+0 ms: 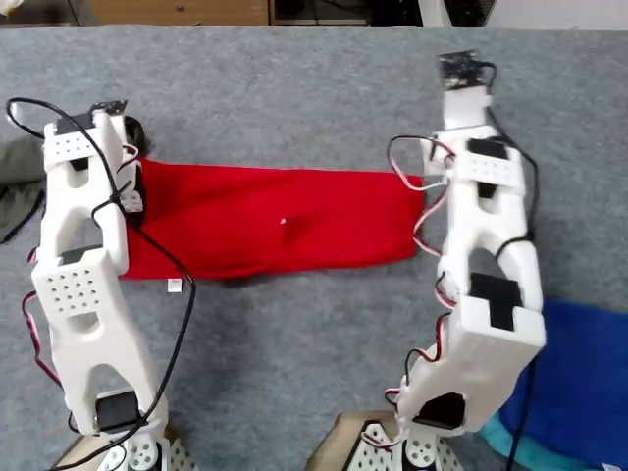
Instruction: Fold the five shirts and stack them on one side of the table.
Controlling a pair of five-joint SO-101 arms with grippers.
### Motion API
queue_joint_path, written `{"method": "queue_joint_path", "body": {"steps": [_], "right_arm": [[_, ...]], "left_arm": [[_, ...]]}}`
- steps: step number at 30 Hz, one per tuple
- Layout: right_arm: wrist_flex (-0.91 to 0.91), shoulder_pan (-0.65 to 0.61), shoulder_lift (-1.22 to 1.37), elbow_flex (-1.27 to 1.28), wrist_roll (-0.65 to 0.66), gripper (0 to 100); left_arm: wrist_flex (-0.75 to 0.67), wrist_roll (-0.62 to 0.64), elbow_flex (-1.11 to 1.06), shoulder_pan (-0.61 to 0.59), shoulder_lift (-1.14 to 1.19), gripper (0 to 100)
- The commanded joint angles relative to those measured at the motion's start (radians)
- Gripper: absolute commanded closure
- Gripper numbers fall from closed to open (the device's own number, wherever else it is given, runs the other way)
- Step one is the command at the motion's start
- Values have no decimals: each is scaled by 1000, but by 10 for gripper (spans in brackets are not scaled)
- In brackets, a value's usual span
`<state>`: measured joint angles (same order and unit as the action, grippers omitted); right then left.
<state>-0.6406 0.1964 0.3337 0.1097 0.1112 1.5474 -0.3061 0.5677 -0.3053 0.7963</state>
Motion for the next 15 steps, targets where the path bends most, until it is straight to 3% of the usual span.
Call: {"method": "queue_joint_path", "body": {"steps": [1, 7, 15], "right_arm": [[64, 120, -48, 2, -123, 991], [161, 214, -50, 36, -135, 991], [209, 282, -48, 36, -129, 992]], "left_arm": [[77, 6, 81, 40, -12, 982], [210, 58, 279, 135, -12, 982], [210, 147, 356, 339, -12, 982]]}}
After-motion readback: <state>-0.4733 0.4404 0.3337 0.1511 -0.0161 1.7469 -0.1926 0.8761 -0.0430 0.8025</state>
